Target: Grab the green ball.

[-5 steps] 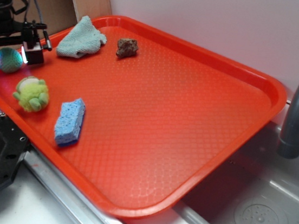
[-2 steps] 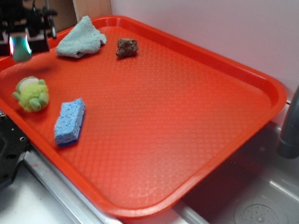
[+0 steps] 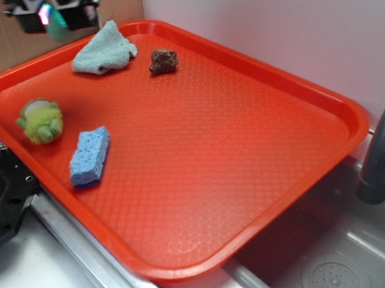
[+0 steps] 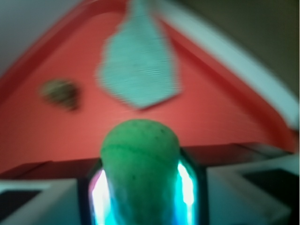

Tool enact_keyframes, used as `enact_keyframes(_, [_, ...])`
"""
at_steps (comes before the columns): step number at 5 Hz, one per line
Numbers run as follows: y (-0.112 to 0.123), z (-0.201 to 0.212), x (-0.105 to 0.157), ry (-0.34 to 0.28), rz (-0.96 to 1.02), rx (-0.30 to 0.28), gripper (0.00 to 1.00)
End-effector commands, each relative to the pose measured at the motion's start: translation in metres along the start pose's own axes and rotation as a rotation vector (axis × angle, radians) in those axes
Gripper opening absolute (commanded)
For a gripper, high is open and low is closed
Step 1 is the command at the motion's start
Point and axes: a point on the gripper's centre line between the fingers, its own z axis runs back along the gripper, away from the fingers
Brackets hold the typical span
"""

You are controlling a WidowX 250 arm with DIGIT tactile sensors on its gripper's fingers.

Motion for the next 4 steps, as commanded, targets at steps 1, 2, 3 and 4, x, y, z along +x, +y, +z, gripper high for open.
enact_keyframes(1, [-0.045, 0.003, 0.041, 0.132, -0.428, -0.193, 0.0])
enact_keyframes(2, [-0.049, -0.001, 0.043, 0.1, -0.524, 0.012, 0.0])
enact_keyframes(3, [-0.05, -0.007, 0.036, 0.115, -0.497, 0.036, 0.0])
enact_keyframes(4, [-0.057, 0.006, 0.033, 0.077, -0.526, 0.101, 0.0])
